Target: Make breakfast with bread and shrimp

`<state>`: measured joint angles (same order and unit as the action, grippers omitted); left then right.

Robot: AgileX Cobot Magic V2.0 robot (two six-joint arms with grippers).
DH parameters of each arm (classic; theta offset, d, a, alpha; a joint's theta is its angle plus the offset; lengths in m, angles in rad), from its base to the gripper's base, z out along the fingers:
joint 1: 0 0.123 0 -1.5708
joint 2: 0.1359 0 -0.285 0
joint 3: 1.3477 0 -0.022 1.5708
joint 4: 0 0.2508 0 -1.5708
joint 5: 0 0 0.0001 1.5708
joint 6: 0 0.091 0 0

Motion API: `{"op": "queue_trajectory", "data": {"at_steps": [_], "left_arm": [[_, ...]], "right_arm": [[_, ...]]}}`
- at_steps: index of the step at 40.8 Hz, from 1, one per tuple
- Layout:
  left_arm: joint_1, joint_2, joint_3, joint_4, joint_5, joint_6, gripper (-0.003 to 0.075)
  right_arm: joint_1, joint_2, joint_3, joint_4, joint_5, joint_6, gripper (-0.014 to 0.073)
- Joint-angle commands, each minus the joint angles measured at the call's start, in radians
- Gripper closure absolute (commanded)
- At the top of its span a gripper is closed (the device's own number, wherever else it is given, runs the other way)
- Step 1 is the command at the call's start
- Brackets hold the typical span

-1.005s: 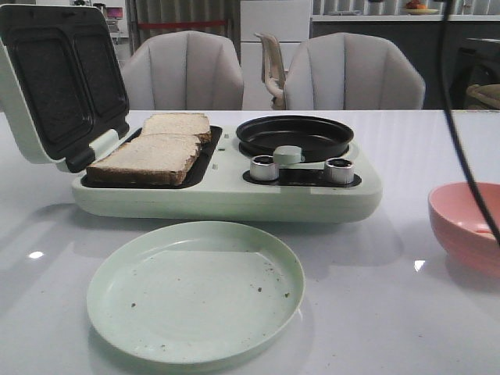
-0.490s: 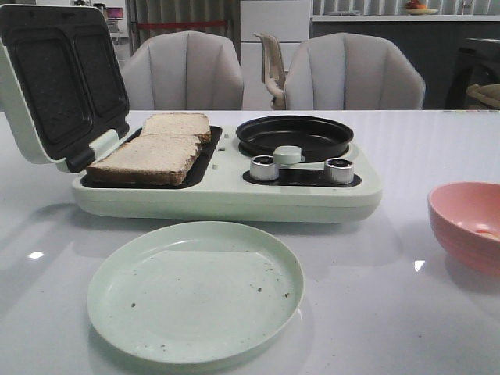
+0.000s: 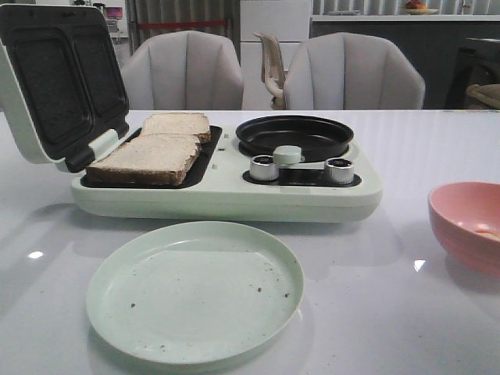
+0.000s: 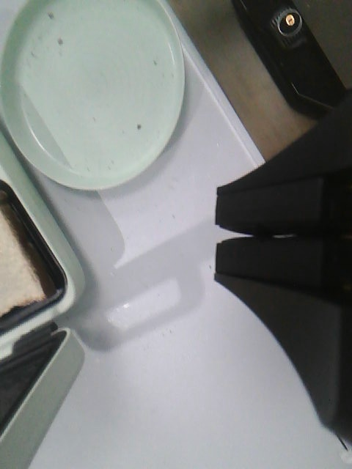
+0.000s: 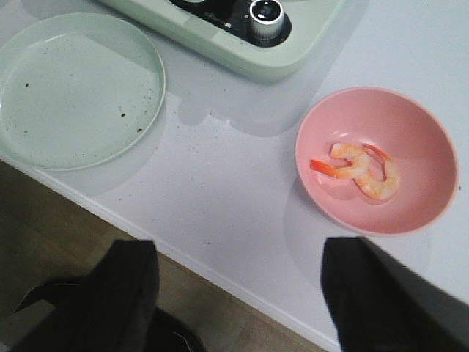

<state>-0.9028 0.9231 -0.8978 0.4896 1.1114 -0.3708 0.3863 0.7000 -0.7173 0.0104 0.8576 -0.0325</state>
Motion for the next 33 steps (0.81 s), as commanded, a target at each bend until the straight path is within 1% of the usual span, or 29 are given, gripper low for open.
{"op": "queue_trajectory", "data": {"at_steps": [1, 5, 9, 11, 16, 18, 19, 23, 26, 28, 33], "left_arm": [[0.01, 0.056, -0.074, 0.094, 0.013, 0.0, 0.0612], [0.079, 0.101, -0.131, 0.093, 0.006, 0.001, 0.0611], [0.19, 0.126, -0.186, 0.077, -0.016, 0.055, 0.0611], [0.261, 0.136, -0.216, 0.04, -0.036, 0.096, 0.0611], [0.479, 0.163, -0.29, -0.142, -0.099, 0.263, 0.0611], [0.572, 0.184, -0.316, -0.235, -0.123, 0.336, 0.0611], [0.64, 0.197, -0.33, -0.302, -0.133, 0.377, 0.0611], [0.815, 0.26, -0.377, -0.499, -0.163, 0.517, 0.0611], [0.931, 0.325, -0.409, -0.637, -0.172, 0.583, 0.0611], [0.992, 0.371, -0.431, -0.709, -0.187, 0.609, 0.0611], [1.087, 0.49, -0.488, -0.836, -0.224, 0.626, 0.0611]], "right_arm": [[-0.004, -0.005, -0.026, -0.01, -0.065, 0.001, 0.0024], [-0.004, -0.005, -0.026, -0.01, -0.065, 0.001, 0.0024], [-0.004, -0.005, -0.026, -0.01, -0.065, 0.001, 0.0024], [-0.004, -0.005, -0.026, -0.01, -0.065, 0.001, 0.0024], [-0.004, -0.005, -0.026, -0.01, -0.064, 0.001, 0.0024], [-0.004, -0.005, -0.026, -0.01, -0.064, 0.001, 0.0024], [-0.004, -0.005, -0.026, -0.01, -0.064, 0.001, 0.0024], [-0.004, -0.005, -0.026, -0.01, -0.064, 0.001, 0.0024], [-0.004, -0.005, -0.026, -0.01, -0.064, 0.001, 0.0024], [-0.004, -0.005, -0.026, -0.01, -0.064, 0.001, 0.0024], [-0.004, -0.005, -0.026, -0.01, -0.064, 0.001, 0.0024]]}}
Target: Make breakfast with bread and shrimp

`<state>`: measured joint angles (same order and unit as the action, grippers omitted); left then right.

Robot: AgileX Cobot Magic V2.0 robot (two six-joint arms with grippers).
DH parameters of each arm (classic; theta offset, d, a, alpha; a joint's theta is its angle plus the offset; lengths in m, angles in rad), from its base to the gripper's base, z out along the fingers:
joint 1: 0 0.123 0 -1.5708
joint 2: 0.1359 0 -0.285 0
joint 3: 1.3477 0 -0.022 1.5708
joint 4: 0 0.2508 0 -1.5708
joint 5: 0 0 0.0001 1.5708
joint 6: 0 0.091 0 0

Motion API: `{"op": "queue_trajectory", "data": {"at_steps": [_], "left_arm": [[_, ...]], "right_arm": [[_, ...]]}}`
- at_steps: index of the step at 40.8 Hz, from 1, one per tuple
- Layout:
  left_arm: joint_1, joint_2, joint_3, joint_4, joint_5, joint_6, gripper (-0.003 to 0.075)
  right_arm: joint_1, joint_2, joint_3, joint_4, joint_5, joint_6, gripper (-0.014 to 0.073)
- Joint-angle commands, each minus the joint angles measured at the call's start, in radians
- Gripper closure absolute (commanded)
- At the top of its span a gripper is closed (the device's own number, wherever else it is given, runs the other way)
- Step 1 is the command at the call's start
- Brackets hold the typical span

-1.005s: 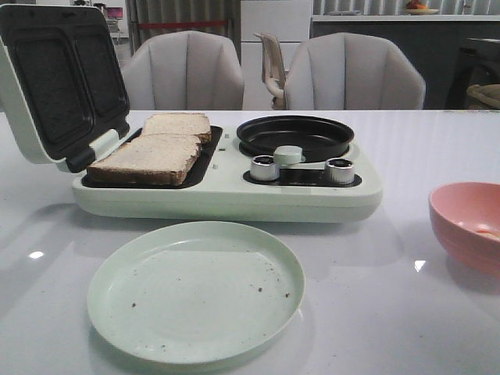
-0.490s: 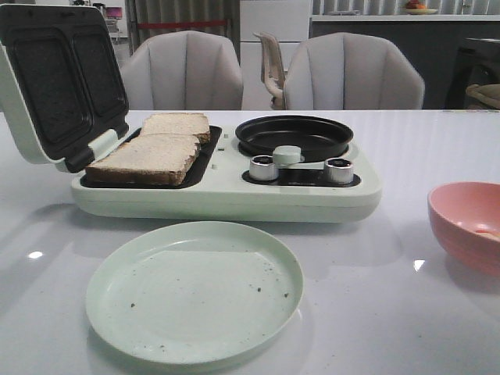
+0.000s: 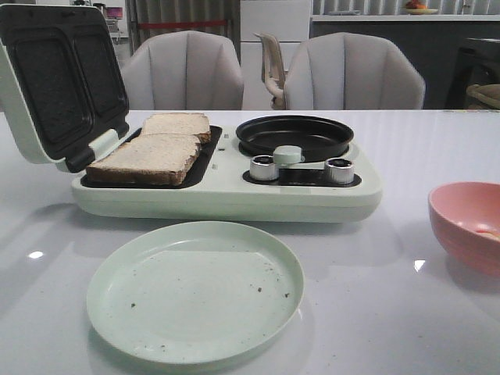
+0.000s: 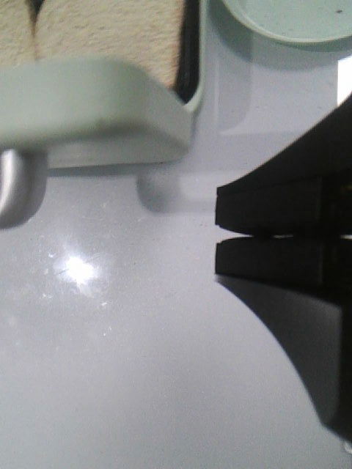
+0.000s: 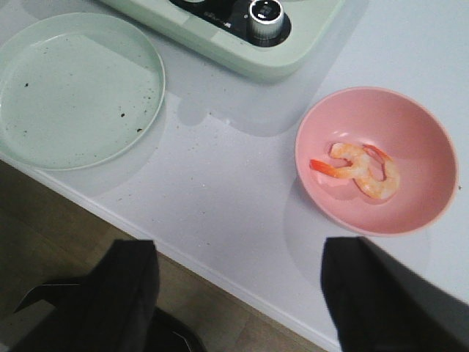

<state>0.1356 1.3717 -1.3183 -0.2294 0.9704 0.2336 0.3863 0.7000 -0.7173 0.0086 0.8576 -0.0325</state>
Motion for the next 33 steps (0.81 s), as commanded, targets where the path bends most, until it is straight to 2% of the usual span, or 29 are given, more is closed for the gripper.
{"op": "queue_trajectory", "data": {"at_steps": [1, 8, 16, 24, 33], "left_arm": [[0.058, 0.063, -0.075, -0.13, -0.09, 0.023, 0.0611], [0.072, 0.235, -0.185, -0.195, -0.129, 0.023, 0.0611], [0.068, 0.363, -0.292, -0.358, -0.128, 0.028, 0.0611], [0.041, 0.391, -0.321, -0.542, -0.088, 0.178, 0.0612], [-0.016, 0.391, -0.321, -0.557, -0.08, 0.211, 0.0612]], "right_arm": [[-0.004, -0.005, -0.026, -0.009, -0.064, 0.001, 0.0024], [-0.004, -0.005, -0.026, -0.009, -0.064, 0.001, 0.0024], [-0.004, -0.005, -0.026, -0.009, -0.064, 0.001, 0.0024], [-0.004, -0.005, -0.026, -0.009, -0.064, 0.001, 0.0024], [-0.004, -0.005, -0.026, -0.009, -0.064, 0.001, 0.0024]]}}
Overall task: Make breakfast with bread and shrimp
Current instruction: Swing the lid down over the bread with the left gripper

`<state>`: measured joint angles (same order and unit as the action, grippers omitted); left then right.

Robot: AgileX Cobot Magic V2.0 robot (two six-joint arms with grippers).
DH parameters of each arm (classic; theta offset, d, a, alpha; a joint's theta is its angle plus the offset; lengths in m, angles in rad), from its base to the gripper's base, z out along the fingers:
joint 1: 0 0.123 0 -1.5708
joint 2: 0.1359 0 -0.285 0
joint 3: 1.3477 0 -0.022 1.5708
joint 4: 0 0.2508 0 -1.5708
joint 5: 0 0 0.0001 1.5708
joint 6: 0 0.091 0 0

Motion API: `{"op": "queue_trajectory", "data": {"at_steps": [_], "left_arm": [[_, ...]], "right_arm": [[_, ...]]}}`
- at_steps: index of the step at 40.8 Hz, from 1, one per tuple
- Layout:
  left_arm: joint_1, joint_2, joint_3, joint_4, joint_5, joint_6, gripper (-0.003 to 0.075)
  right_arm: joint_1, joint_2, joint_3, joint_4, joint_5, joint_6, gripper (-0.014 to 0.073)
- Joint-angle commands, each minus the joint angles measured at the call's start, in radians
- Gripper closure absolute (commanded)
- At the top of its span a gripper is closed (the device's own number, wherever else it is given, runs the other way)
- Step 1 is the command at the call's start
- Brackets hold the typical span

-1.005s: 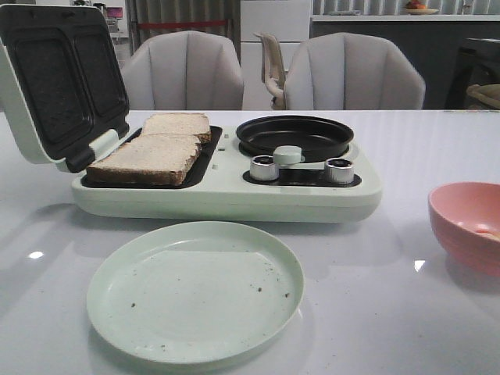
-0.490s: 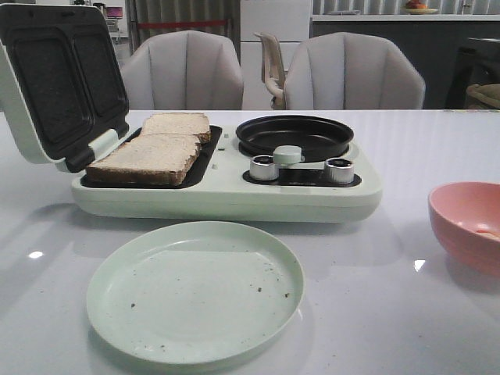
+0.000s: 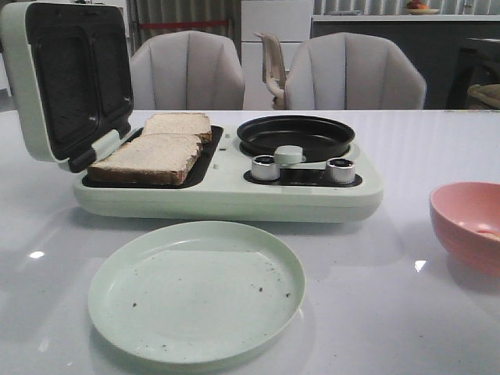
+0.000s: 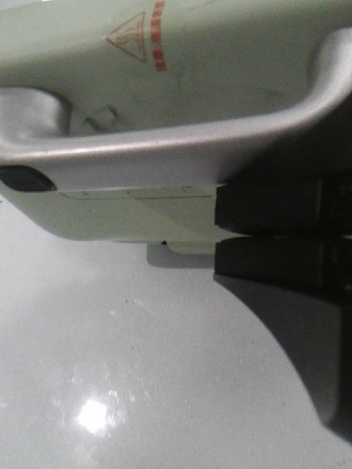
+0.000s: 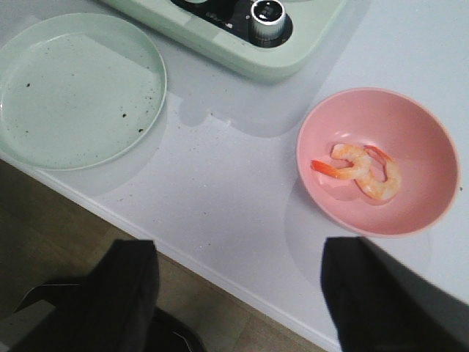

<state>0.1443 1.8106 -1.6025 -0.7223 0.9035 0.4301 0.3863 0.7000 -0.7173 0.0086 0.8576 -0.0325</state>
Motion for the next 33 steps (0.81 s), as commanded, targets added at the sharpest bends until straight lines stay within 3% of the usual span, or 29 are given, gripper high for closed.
{"op": "queue_trajectory", "data": {"at_steps": [1, 8, 21, 28, 33], "left_arm": [[-0.031, -0.049, -0.037, -0.064, -0.013, 0.016, 0.0612], [-0.097, -0.125, 0.046, -0.064, -0.073, 0.069, 0.0612], [-0.28, -0.39, 0.36, -0.058, -0.18, 0.229, 0.0612], [-0.426, -0.543, 0.513, 0.045, -0.227, 0.231, 0.0612], [-0.492, -0.644, 0.599, 0.16, -0.229, 0.149, 0.0612]], "right_arm": [[-0.004, -0.005, -0.026, -0.009, -0.064, 0.001, 0.0024], [-0.004, -0.005, -0.026, -0.009, -0.064, 0.001, 0.0024], [-0.004, -0.005, -0.026, -0.009, -0.064, 0.001, 0.0024], [-0.004, -0.005, -0.026, -0.009, -0.064, 0.001, 0.0024], [-0.004, -0.005, -0.026, -0.009, -0.064, 0.001, 0.0024]]}}
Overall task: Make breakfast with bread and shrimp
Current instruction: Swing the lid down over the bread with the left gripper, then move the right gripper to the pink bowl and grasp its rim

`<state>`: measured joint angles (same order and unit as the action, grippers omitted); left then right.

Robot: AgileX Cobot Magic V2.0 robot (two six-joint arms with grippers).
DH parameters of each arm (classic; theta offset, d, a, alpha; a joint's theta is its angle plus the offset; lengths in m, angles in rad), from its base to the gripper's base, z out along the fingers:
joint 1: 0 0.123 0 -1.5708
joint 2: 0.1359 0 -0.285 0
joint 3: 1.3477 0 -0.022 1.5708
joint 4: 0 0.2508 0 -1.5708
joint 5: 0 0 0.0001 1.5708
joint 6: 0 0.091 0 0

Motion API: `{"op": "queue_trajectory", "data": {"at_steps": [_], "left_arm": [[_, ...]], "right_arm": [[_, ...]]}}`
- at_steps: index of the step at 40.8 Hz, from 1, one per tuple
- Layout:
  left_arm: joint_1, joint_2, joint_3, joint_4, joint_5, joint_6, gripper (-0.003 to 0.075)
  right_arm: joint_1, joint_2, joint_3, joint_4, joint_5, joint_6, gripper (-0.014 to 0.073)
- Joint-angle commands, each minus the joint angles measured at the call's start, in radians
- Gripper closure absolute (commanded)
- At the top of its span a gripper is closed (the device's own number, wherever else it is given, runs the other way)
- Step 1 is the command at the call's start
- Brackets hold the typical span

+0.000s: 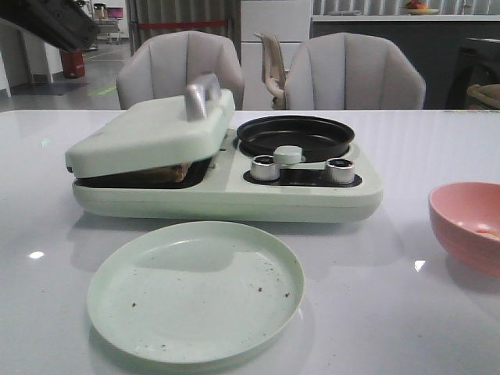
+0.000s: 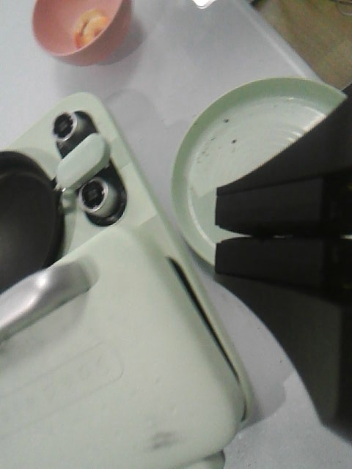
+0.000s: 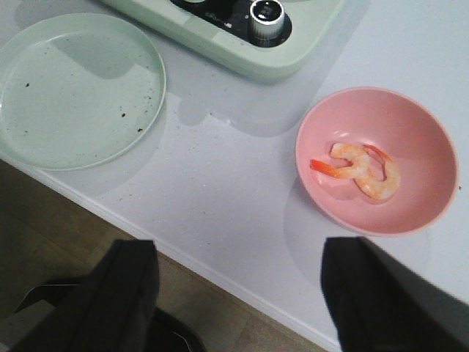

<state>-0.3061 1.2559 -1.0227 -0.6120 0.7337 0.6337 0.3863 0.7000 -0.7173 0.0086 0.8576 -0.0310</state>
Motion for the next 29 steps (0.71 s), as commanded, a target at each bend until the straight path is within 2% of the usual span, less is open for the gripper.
{"op": "queue_trajectory", "data": {"at_steps": [1, 7, 15, 19, 23, 29], "left_arm": [[-0.048, -0.111, 0.031, 0.083, -0.059, -0.095, 0.0612], [-0.067, -0.218, 0.088, 0.31, -0.01, -0.325, 0.0612], [-0.065, -0.375, 0.175, 0.352, 0.016, -0.363, 0.0612], [-0.063, -0.428, 0.203, 0.413, 0.028, -0.439, 0.0612], [-0.063, -0.453, 0.212, 0.488, 0.067, -0.533, 0.0612], [-0.063, -0.455, 0.212, 0.499, 0.09, -0.543, 0.0612]], "right_arm": [[-0.004, -0.005, -0.026, -0.009, -0.064, -0.001, 0.0024], [-0.004, -0.005, -0.026, -0.009, -0.064, -0.001, 0.0024], [-0.004, -0.005, -0.026, -0.003, -0.065, -0.001, 0.0024], [-0.004, -0.005, -0.026, -0.003, -0.072, -0.001, 0.0024], [-0.004, -0.005, -0.026, -0.003, -0.098, -0.001, 0.0024], [-0.004, -0.004, -0.026, -0.002, -0.116, -0.001, 0.0024]]}}
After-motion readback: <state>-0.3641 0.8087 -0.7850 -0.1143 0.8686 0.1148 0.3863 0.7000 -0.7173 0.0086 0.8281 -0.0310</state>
